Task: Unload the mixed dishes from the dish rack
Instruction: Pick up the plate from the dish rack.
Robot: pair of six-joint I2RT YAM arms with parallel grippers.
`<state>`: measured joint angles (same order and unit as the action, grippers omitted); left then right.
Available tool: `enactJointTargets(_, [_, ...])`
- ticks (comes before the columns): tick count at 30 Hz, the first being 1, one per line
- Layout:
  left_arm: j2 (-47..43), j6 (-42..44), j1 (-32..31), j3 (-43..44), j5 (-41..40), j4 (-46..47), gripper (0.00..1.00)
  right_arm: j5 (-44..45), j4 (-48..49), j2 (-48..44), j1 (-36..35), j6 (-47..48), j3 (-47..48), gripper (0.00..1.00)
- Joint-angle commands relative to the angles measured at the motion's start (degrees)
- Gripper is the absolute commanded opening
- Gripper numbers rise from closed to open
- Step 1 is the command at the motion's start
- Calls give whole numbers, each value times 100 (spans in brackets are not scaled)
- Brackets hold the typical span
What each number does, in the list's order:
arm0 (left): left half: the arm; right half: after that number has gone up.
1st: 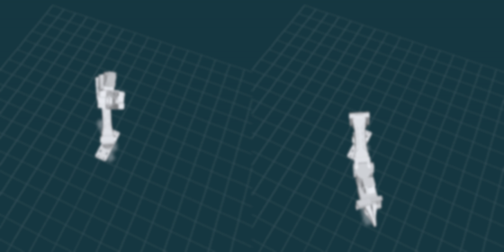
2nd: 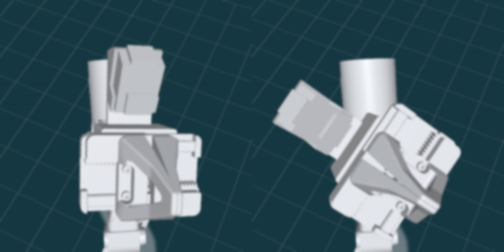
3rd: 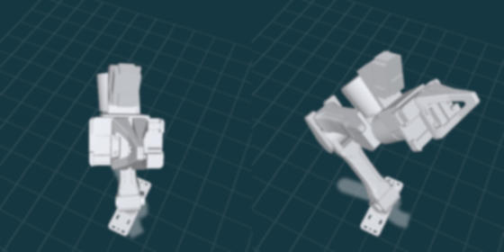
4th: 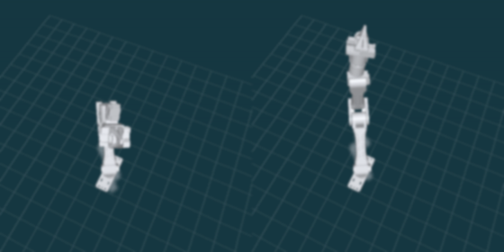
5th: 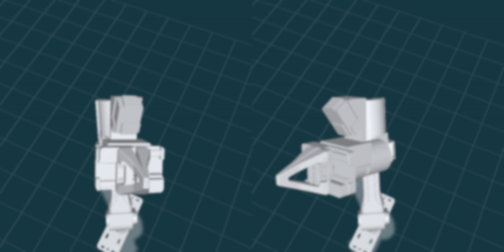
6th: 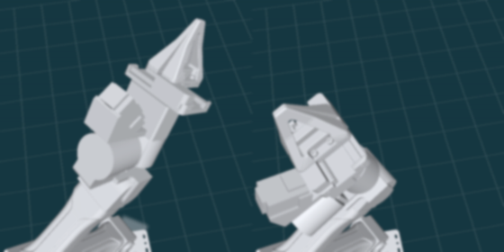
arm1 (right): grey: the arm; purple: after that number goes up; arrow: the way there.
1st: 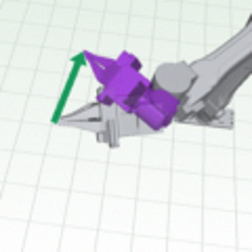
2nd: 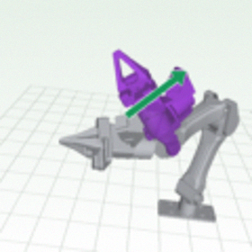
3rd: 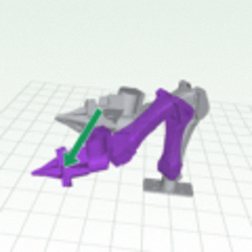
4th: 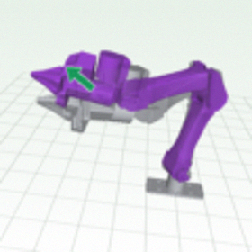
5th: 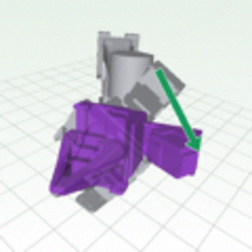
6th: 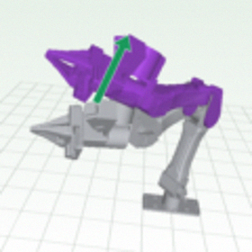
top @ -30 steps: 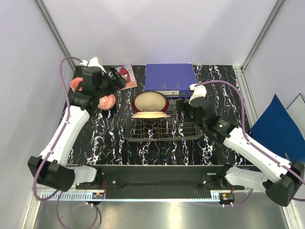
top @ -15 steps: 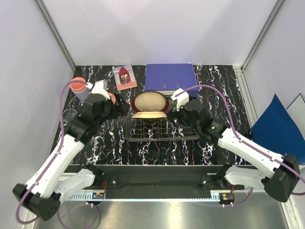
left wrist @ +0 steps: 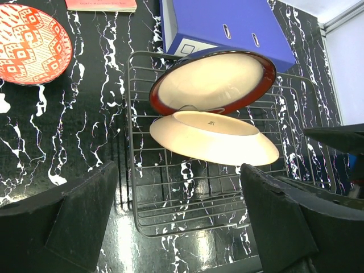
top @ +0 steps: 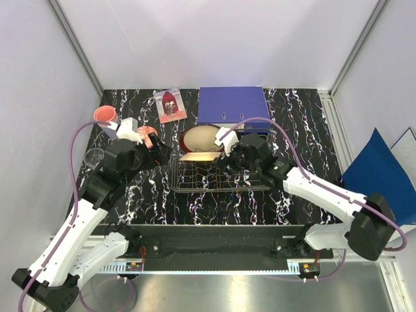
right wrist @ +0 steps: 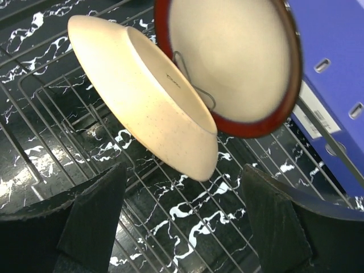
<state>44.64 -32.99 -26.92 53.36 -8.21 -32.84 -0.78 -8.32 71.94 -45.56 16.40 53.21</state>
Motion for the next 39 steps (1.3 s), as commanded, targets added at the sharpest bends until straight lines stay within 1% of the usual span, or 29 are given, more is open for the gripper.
enactJointTargets(1, [-123, 21, -15, -80, 21, 269, 91, -344, 427, 320, -67, 346, 347, 88])
enactJointTargets(5, [-105, -5, -15, -159, 47, 269, 91, -327, 524, 837, -67, 504, 532, 87])
enactJointTargets(7, [-114, -32, -15, -212, 56, 269, 91, -204, 690, 1005, -58, 618, 594, 85])
enactJointTargets(8, [-114, -32, -15, -238, 56, 261, 91, -178, 752, 1171, -58, 671, 620, 78])
enactJointTargets(9, [-122, -40, -15, -274, 39, 261, 91, -142, 787, 1260, -58, 767, 690, 75])
enactJointTargets(10, [-140, -32, -15, -300, 21, 243, 91, -46, 779, 1470, -58, 837, 752, 58])
enactJointTargets(11, [-149, -23, -15, -309, 4, 226, 91, -28, 1031, 1515, -58, 925, 770, 54])
enactJointTargets(13, [-166, 3, -15, -318, -23, 199, 91, 42, 1104, 1656, -58, 987, 805, 48])
enactJointTargets(14, [-166, 12, -15, -318, -32, 182, 91, 42, 1122, 1709, -67, 1048, 857, 42])
enactJointTargets(16, [-166, 21, -15, -318, -41, 181, 91, 244, 1113, 1779, -58, 1119, 884, 36])
enactJointTargets(17, [-149, 30, -15, -318, -41, 181, 91, 262, 1104, 1788, -58, 1137, 910, 31])
enactJointTargets(23, [-79, 39, -15, -300, -32, 181, 91, 403, 1130, 1551, -67, 1172, 884, 19])
enactJointTargets(27, [0, 21, -15, -283, -32, 181, 91, 534, 1122, 1297, -58, 1260, 910, 1])
enactJointTargets(28, [18, 12, -15, -283, -32, 181, 91, 569, 1139, 1244, -67, 1269, 919, 0])
enactJointTargets(39, [159, -14, -15, -300, -155, 208, 91, 991, 1341, 646, -58, 1532, 1068, 0])
